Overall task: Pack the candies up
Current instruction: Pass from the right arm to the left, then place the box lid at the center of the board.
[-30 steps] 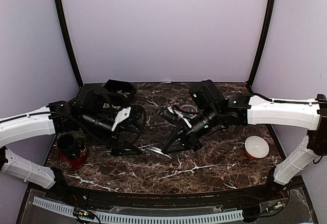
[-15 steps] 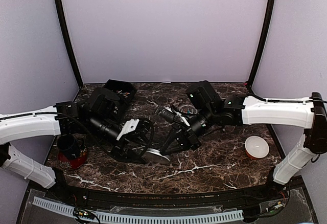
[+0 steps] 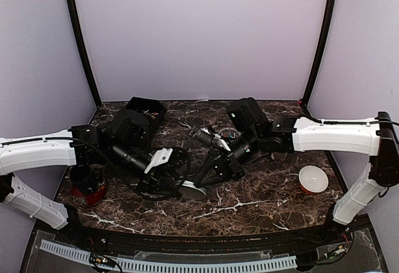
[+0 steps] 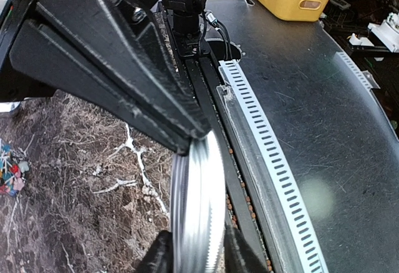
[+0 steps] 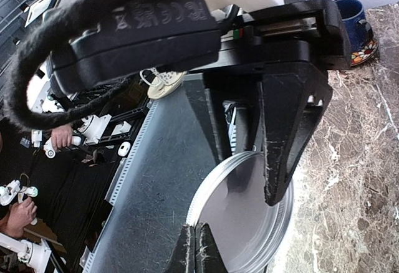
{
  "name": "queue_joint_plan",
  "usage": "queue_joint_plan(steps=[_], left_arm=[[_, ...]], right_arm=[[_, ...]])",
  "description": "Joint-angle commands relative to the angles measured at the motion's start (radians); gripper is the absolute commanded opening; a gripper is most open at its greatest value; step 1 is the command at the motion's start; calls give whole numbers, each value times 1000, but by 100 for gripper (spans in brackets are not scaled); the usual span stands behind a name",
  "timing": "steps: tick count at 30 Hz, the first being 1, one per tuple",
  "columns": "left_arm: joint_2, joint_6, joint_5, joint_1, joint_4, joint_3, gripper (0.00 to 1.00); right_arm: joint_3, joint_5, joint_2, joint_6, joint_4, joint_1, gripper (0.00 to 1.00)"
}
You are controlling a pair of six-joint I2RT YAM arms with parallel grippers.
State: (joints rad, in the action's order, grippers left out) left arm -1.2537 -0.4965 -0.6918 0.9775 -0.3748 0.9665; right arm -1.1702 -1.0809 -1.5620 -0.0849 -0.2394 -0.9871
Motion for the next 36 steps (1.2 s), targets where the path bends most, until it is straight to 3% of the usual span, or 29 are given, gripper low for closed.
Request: queue_joint_plan(steps=[1, 7, 11, 13, 19, 27, 30, 36], left_arm=[[10, 19, -6, 6, 12, 16, 24], [8, 36, -19, 6, 28, 11, 9], [7, 41, -29, 6, 33, 13, 7], [8, 46, -33, 6, 36, 11, 6], [17, 122, -30, 6, 90, -19, 6], [10, 331, -18, 6, 239, -90, 6], [-6, 418, -9, 5, 297, -117, 5], [-63, 574, -15, 4, 418, -151, 5]], right_arm=[[11, -18, -17, -1, 37, 15, 0], [11, -34, -26, -1, 37, 15, 0], [11, -34, -26, -2, 36, 15, 0], [12, -28, -25, -3, 33, 15, 8], [33, 59, 32, -22, 31, 45, 52], [86, 354, 163, -128, 40, 170, 66], [118, 470, 223, -121, 42, 186, 72], [171, 559, 303, -21, 5, 188, 78]])
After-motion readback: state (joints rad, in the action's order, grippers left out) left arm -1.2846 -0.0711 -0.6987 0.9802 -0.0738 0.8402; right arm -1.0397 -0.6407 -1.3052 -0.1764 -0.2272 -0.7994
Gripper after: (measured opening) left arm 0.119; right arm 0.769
